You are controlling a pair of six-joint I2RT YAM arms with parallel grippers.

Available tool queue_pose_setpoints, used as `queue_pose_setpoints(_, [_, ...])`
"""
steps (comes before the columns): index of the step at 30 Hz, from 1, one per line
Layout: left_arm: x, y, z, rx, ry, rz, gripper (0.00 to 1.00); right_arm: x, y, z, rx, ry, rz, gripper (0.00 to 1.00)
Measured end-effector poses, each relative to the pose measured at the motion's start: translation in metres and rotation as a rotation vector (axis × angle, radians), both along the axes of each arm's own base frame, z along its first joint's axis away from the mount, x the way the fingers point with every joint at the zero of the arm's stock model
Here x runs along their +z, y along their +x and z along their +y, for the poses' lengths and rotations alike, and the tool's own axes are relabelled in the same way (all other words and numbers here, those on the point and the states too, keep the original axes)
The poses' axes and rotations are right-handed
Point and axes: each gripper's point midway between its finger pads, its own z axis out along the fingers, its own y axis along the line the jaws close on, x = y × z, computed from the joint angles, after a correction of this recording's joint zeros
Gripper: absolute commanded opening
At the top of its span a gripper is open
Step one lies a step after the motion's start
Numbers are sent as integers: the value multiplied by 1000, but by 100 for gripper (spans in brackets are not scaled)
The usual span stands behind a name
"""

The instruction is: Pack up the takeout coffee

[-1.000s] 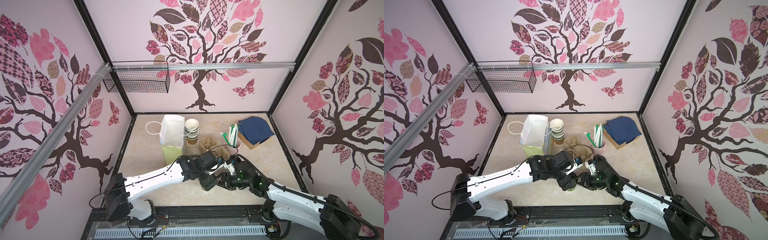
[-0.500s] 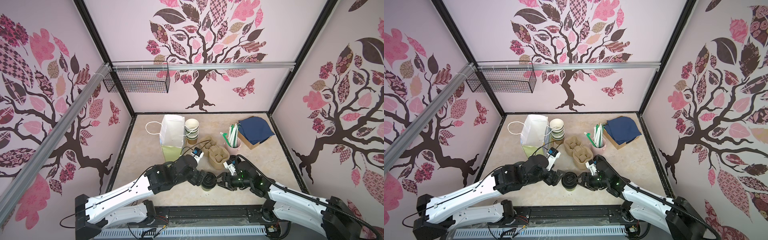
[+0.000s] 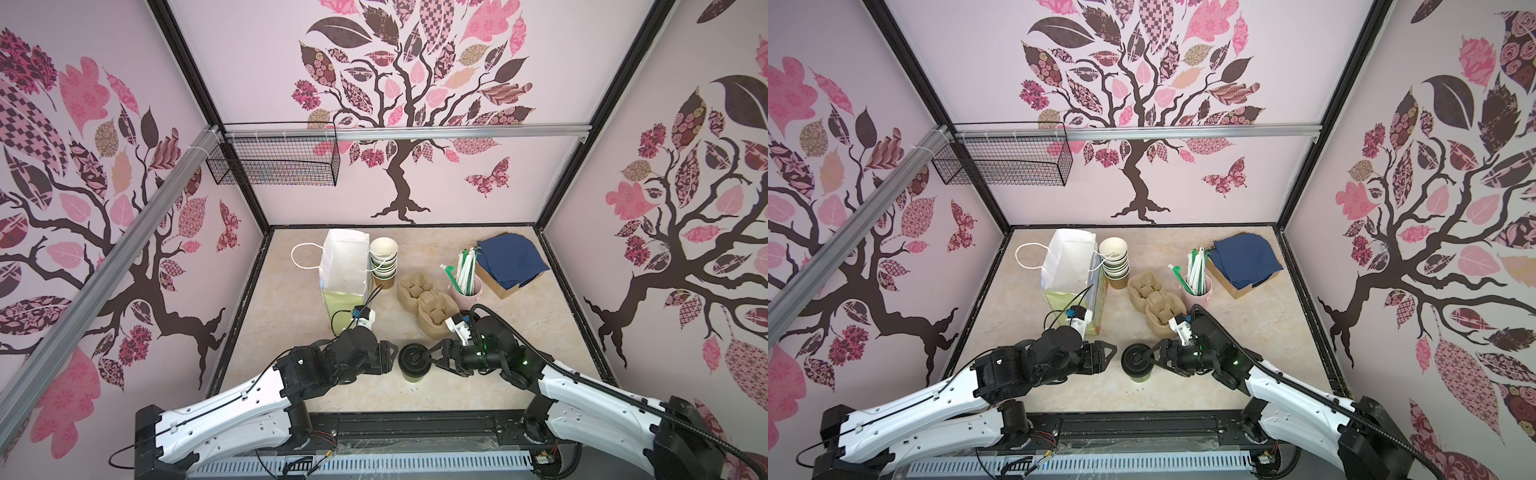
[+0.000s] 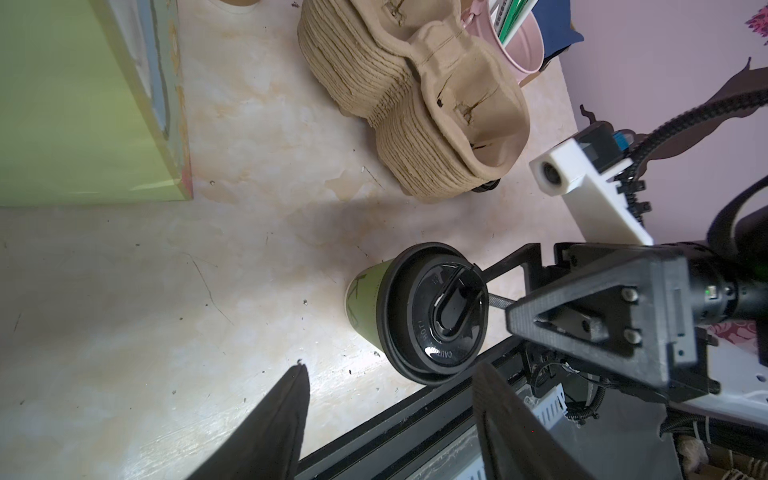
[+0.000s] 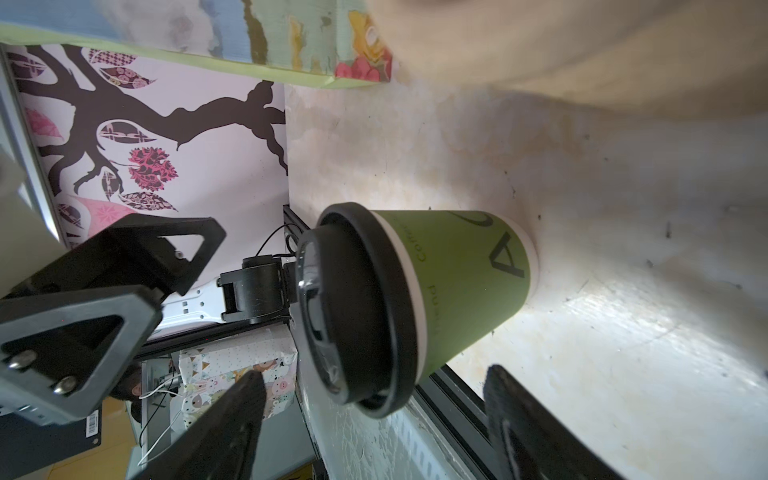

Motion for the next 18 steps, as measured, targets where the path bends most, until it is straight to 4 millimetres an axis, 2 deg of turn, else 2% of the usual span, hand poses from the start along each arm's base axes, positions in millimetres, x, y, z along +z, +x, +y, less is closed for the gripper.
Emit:
queue_pose_setpoints(5, [-22, -9, 8, 45, -27, 93, 55, 19, -3, -17, -44, -12, -80, 71])
queue_pose_setpoints(10, [-37, -9, 9, 72, -93, 179, 49, 9, -10, -33, -86, -42, -80, 66])
queue_pose_setpoints(14, [-45, -13, 4, 52, -126, 219, 48, -11, -14, -36, -82, -89, -24, 75])
queue_pose_setpoints(18, [-45, -17, -7, 19, -173, 240, 46, -21, -16, -31, -50, -107, 17, 83])
